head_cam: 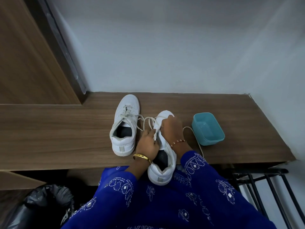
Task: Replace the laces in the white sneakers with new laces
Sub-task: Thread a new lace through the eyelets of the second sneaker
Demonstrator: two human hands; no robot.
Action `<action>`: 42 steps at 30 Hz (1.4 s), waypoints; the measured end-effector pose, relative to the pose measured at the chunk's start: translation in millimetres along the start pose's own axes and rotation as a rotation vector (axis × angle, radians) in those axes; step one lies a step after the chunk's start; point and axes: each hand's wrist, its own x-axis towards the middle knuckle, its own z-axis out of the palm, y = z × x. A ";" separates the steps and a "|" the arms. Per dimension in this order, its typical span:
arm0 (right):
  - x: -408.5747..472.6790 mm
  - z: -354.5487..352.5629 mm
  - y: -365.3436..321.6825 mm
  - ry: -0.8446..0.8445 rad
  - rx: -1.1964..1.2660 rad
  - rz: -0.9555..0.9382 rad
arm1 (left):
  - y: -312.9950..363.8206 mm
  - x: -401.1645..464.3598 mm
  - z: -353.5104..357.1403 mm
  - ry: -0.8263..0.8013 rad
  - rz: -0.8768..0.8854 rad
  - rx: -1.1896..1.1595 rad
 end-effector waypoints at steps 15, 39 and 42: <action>5.5 -63.1 10.0 -0.402 1.268 0.139 | 3.4 9.9 6.3 0.233 -0.124 -0.317; -4.3 -75.2 1.4 -0.138 1.197 0.428 | 11.4 53.4 -30.7 0.095 -0.087 -0.557; -18.0 -43.2 6.3 -0.226 0.677 0.342 | 15.3 58.7 -39.0 0.131 -0.250 -0.808</action>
